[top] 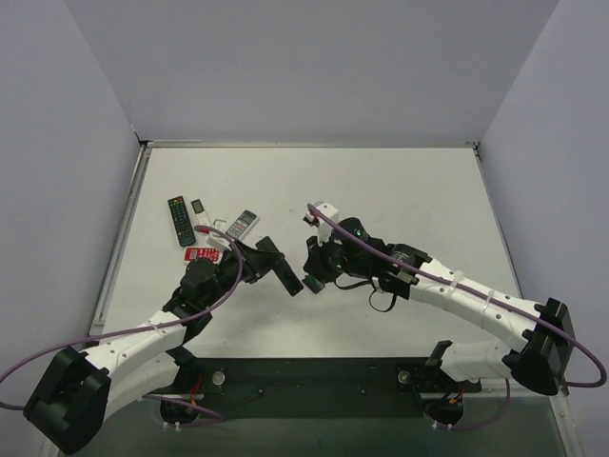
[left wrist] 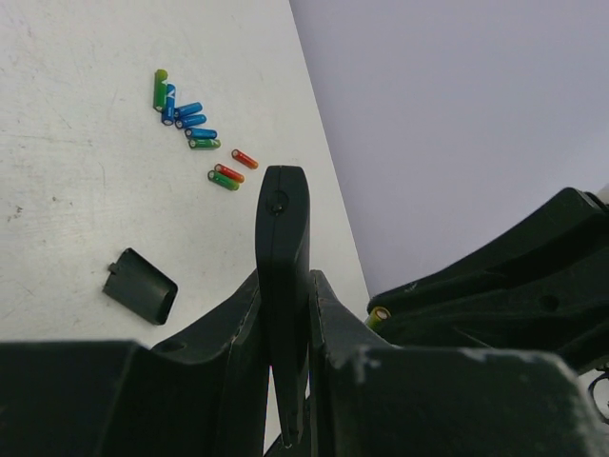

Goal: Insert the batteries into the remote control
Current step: Place the battery at the center of the board, then pick up the battery from the center of the board.

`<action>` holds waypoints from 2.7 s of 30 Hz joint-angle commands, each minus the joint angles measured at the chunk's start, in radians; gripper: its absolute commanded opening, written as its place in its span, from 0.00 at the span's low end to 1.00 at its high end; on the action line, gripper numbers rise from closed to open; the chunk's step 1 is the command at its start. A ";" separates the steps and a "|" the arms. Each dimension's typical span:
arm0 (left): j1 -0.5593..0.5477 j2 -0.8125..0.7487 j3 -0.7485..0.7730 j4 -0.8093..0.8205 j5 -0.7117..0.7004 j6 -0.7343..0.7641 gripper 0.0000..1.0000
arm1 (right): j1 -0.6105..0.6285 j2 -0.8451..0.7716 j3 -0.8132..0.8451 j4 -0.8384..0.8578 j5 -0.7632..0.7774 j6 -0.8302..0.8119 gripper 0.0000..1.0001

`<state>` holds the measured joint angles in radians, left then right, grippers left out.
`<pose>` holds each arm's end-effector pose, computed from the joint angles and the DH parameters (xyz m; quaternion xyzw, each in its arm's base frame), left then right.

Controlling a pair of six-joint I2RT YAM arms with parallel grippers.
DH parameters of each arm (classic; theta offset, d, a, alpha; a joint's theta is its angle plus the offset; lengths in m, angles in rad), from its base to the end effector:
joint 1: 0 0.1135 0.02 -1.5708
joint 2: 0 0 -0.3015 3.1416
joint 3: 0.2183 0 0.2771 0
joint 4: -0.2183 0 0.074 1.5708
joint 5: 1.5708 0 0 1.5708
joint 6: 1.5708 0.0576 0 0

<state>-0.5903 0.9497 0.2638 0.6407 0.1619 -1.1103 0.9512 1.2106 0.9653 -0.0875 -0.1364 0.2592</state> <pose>0.1798 -0.1316 0.2279 -0.1312 0.7107 -0.5561 0.4104 0.1763 0.2607 0.3454 -0.3128 0.7510 0.3750 0.4445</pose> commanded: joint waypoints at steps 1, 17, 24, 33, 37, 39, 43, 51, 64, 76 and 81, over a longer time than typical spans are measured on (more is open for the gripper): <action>-0.006 -0.038 -0.023 -0.004 -0.039 0.065 0.00 | -0.046 0.088 0.085 -0.214 0.072 -0.005 0.00; -0.006 -0.203 -0.090 -0.150 -0.096 0.129 0.00 | -0.138 0.501 0.078 -0.317 0.069 0.000 0.00; -0.006 -0.220 -0.101 -0.161 -0.105 0.124 0.00 | -0.137 0.570 0.073 -0.319 0.095 0.000 0.11; -0.006 -0.200 -0.094 -0.147 -0.098 0.118 0.00 | -0.134 0.475 0.033 -0.362 0.098 0.021 0.37; -0.006 -0.190 -0.092 -0.133 -0.098 0.113 0.00 | -0.132 0.426 0.000 -0.380 0.098 0.029 0.37; -0.006 -0.181 -0.092 -0.128 -0.093 0.112 0.00 | -0.132 0.417 -0.013 -0.383 0.093 0.034 0.36; -0.006 -0.173 -0.089 -0.119 -0.087 0.110 0.00 | -0.124 0.408 -0.037 -0.383 0.092 0.035 0.32; -0.006 -0.175 -0.094 -0.111 -0.084 0.102 0.00 | -0.115 0.451 -0.033 -0.363 0.089 0.029 0.24; -0.006 -0.169 -0.100 -0.093 -0.081 0.096 0.00 | -0.112 0.491 -0.031 -0.337 0.100 0.026 0.22; -0.006 -0.129 -0.110 -0.032 -0.073 0.090 0.00 | -0.101 0.474 -0.028 -0.328 0.092 0.005 0.05; -0.006 -0.111 -0.118 0.026 -0.062 0.079 0.00 | -0.074 0.368 0.019 -0.402 0.083 -0.011 0.00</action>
<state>-0.5941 0.8333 0.1459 0.5457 0.0834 -1.0180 0.8497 1.6627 0.9371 -0.4095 -0.0593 0.2668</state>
